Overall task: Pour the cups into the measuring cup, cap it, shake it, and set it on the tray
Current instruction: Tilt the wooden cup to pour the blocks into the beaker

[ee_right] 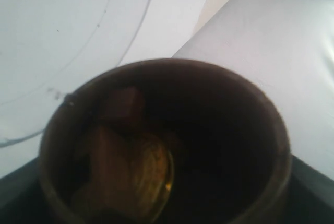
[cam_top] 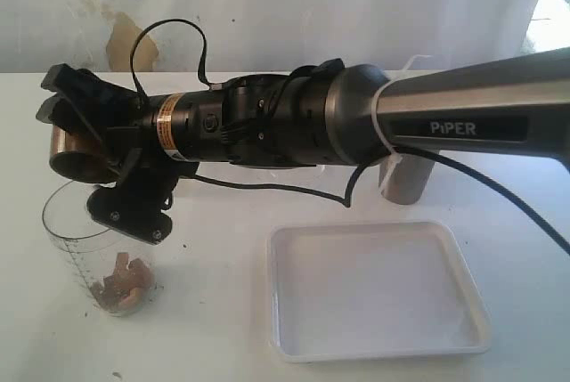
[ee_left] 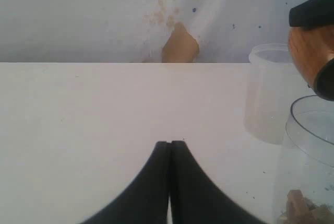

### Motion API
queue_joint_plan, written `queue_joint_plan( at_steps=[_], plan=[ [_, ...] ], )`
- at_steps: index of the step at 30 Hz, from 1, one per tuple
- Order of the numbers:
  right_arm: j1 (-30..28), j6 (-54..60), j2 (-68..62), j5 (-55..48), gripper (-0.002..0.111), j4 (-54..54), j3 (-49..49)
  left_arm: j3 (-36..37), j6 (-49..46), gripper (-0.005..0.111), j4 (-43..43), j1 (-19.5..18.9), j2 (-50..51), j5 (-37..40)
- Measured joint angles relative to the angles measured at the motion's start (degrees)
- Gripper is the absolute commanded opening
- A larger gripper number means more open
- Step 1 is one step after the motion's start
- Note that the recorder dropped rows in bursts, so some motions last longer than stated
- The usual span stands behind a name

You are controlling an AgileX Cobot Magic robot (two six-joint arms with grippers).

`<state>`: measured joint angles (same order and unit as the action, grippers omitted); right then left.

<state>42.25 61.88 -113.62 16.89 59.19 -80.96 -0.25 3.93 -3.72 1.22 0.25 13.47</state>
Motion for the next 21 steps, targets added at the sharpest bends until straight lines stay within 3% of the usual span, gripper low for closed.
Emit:
queue_joint_plan(
  at_steps=[21],
  plan=[
    [0.6,3.8,1.2,-0.8,0.0,0.0,0.0,0.0,0.0,0.0,0.0,0.0,0.0,0.0]
  ],
)
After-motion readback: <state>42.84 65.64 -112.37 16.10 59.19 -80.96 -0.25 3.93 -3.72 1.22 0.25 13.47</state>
